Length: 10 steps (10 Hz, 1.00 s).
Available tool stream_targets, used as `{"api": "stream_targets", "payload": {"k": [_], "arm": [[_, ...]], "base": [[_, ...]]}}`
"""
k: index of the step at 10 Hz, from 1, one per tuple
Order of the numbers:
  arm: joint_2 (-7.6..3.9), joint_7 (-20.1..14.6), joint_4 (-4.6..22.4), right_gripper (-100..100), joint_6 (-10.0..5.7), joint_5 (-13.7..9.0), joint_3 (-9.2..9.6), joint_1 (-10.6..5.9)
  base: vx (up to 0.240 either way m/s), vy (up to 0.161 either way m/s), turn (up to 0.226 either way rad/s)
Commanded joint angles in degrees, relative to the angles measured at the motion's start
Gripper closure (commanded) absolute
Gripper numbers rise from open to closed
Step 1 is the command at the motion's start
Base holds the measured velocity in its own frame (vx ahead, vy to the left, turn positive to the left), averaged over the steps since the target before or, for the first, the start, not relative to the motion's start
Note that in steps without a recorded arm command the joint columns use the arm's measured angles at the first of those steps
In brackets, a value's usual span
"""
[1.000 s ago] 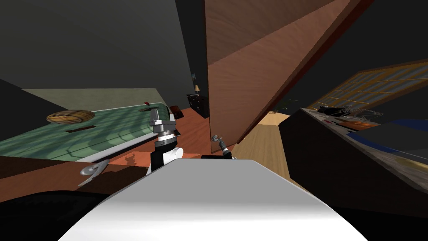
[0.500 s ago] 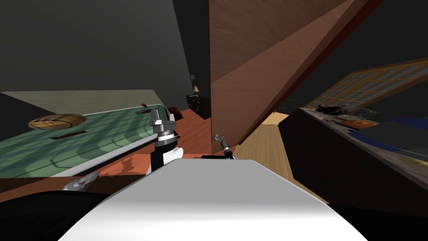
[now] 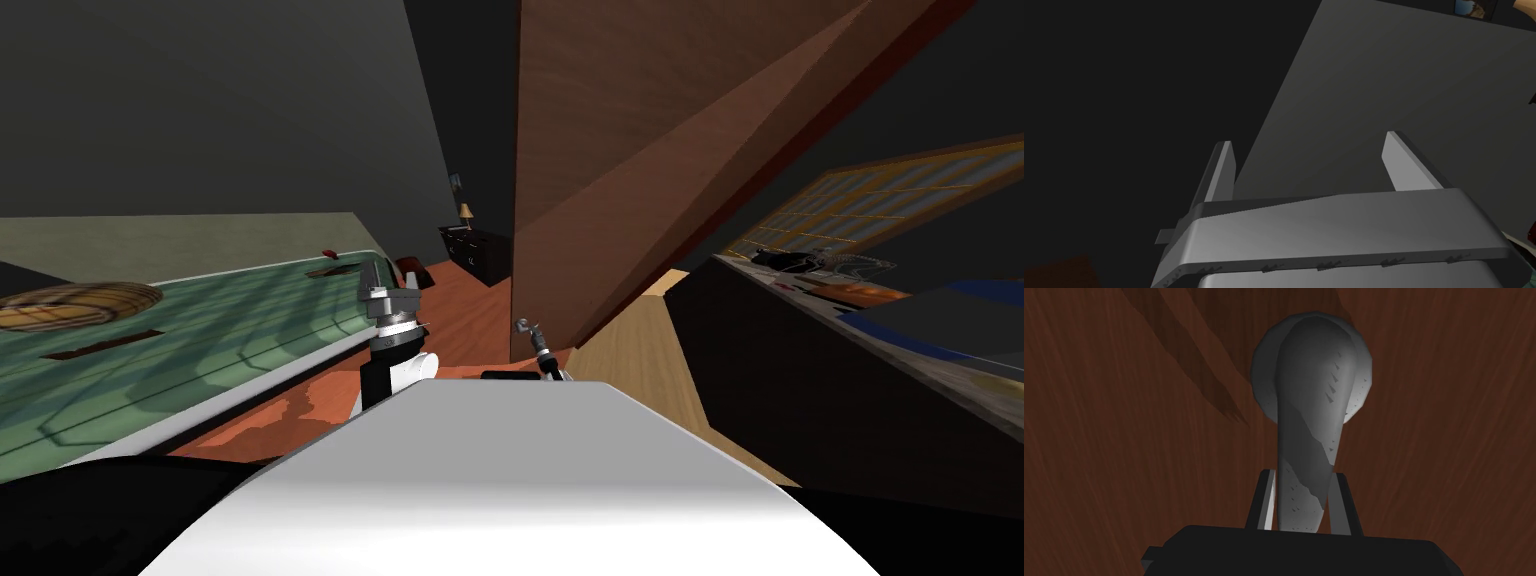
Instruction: Push the door open
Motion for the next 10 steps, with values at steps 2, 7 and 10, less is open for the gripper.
{"api": "stream_targets", "payload": {"k": [2,7,10], "arm": [[0.62,0.9,0.8,100,-0.25,-1.2,-2.53,-0.86],[2.49,1.9,1.8,100,-0.03,-2.6,-5.4,-1.89],[0.92,2.3,2.3,100,-0.21,-3.3,-6.99,-2.3]], "base": [[0.136,0.163,-0.075],[0.14,0.128,-0.062],[0.109,0.073,-0.051]]}}
